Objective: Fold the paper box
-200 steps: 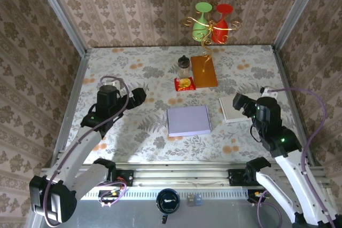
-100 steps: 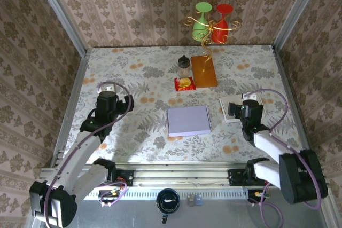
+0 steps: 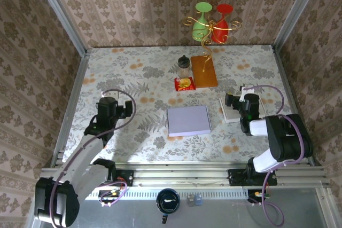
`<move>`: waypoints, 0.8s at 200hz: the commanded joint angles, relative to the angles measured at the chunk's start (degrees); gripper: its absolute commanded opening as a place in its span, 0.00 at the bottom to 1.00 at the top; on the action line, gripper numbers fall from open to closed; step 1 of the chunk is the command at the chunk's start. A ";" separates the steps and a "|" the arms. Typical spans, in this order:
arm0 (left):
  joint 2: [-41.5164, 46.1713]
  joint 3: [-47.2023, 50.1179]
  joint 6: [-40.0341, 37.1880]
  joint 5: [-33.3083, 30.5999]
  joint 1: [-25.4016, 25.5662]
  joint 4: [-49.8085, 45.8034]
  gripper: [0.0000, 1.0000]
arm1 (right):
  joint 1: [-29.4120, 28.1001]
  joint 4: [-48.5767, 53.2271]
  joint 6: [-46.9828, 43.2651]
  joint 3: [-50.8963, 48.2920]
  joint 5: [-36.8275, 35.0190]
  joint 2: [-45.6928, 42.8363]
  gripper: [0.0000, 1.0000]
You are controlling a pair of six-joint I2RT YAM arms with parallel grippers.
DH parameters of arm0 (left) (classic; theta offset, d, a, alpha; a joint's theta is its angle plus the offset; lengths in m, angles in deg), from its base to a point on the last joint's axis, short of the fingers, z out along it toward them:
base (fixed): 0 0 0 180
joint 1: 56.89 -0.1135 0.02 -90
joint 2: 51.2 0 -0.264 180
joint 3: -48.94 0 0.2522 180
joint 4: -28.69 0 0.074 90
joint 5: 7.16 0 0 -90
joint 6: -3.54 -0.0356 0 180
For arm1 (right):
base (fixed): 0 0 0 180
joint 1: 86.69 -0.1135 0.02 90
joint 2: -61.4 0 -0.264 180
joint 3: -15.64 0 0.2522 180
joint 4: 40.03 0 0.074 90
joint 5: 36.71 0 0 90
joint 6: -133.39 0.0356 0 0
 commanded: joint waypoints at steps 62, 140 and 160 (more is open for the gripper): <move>-23.94 8.02 -11.58 9.63 -11.45 47.89 1.00 | -1.34 -2.06 -0.13 1.47 -6.13 0.03 1.00; -37.76 5.12 -7.76 12.42 -16.64 56.54 1.00 | -1.51 -1.94 -0.31 1.67 -6.21 0.19 1.00; -38.12 4.98 -8.25 11.92 -16.41 57.11 1.00 | -1.55 -1.94 -0.34 1.70 -6.25 0.27 1.00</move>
